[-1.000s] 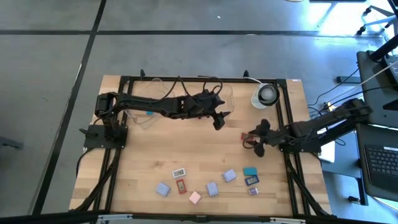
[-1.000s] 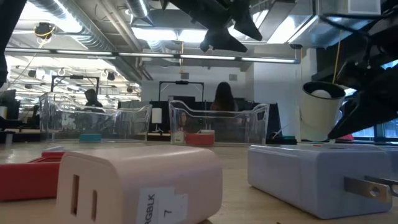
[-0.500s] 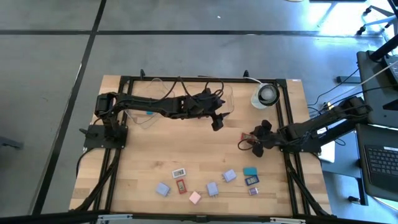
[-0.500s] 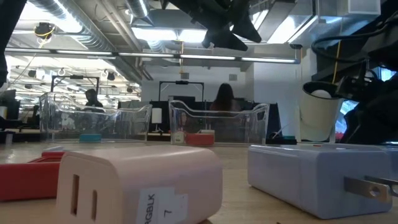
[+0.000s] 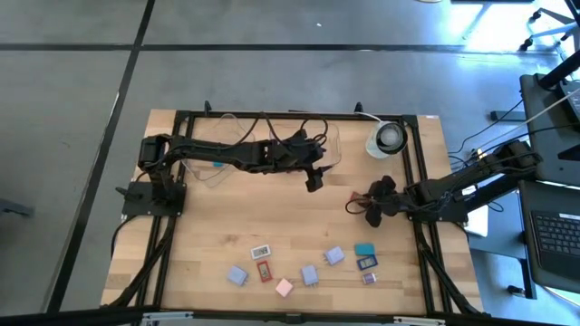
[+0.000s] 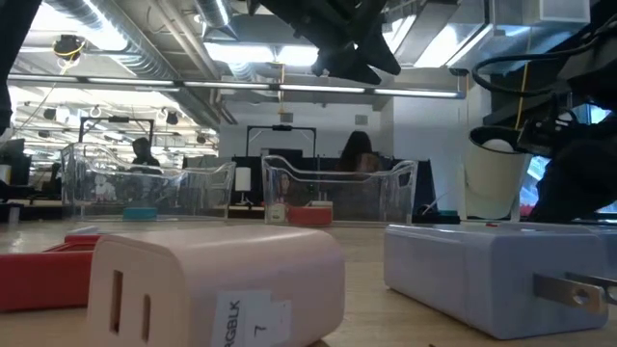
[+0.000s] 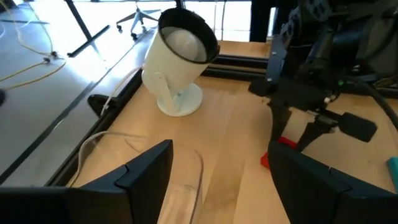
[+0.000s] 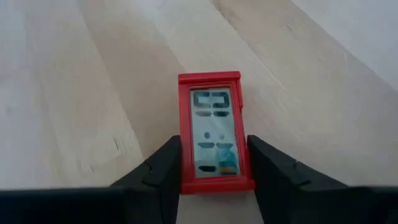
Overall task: Pick & Place Office items
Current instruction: Put the top red digital timer into the left transparent bin
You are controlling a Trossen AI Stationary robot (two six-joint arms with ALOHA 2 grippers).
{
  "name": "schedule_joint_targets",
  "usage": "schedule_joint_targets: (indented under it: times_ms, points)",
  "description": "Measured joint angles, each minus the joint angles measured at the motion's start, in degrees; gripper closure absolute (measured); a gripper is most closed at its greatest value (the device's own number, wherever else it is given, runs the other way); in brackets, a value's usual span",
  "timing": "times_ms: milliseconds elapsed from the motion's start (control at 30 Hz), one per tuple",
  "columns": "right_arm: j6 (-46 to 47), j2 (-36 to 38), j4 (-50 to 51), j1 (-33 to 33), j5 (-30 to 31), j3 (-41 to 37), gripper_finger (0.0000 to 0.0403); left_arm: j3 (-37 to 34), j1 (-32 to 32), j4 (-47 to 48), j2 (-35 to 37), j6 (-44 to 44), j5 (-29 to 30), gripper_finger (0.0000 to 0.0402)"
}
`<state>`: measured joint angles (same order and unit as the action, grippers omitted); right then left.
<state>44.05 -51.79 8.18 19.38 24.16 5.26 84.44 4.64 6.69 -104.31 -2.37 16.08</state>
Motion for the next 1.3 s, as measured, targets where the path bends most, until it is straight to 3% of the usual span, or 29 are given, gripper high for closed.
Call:
schedule_joint_targets:
  times_ms: [167, 300, 500, 633, 767, 900, 1000, 1167, 1300]
  points:
    - [8.3, 0.0, -3.3, 0.1, 0.8, 0.1, 0.0251, 0.0, 0.0, 5.1, 1.2, -2.4, 6.5, 0.0144]
    - [8.0, 0.2, -5.9, 0.1, 10.5, 5.4, 0.0251, 0.1, 0.1, 10.2, 4.4, -4.4, 11.0, 0.0144]
    - [-10.2, 0.2, -6.2, -1.1, 26.6, 17.6, 0.0242, 0.1, 0.1, 13.3, 8.4, -7.3, 14.0, 0.0144]
    - [-25.1, 0.2, -6.2, -4.0, 29.2, 25.9, 0.0241, 0.0, 0.1, 14.6, 9.9, -8.5, 14.8, 0.0144]
    - [-32.8, 0.2, -7.0, -7.2, 31.2, 32.7, 0.0239, 0.0, 0.1, 15.5, 11.1, -12.6, 14.2, 0.0145]
    - [-37.7, 0.1, -11.3, -9.7, 30.7, 37.4, 0.0239, 0.0, 0.1, 17.1, 11.3, -16.4, 11.3, 0.0145]
    - [-42.3, -0.6, -16.7, -10.9, 27.9, 39.2, 0.0238, 0.0, 0.1, 17.1, 11.3, -20.0, 5.3, 0.0145]
    - [-46.7, -3.6, -26.0, -12.1, 19.5, 40.0, 0.0237, 0.0, -0.4, 15.5, 11.3, -21.1, -6.1, 0.0145]
    - [-49.5, -7.6, -31.2, -13.2, 12.8, 40.0, 0.0237, 0.0, -1.3, 9.8, 11.9, -19.4, -9.8, 0.0145]
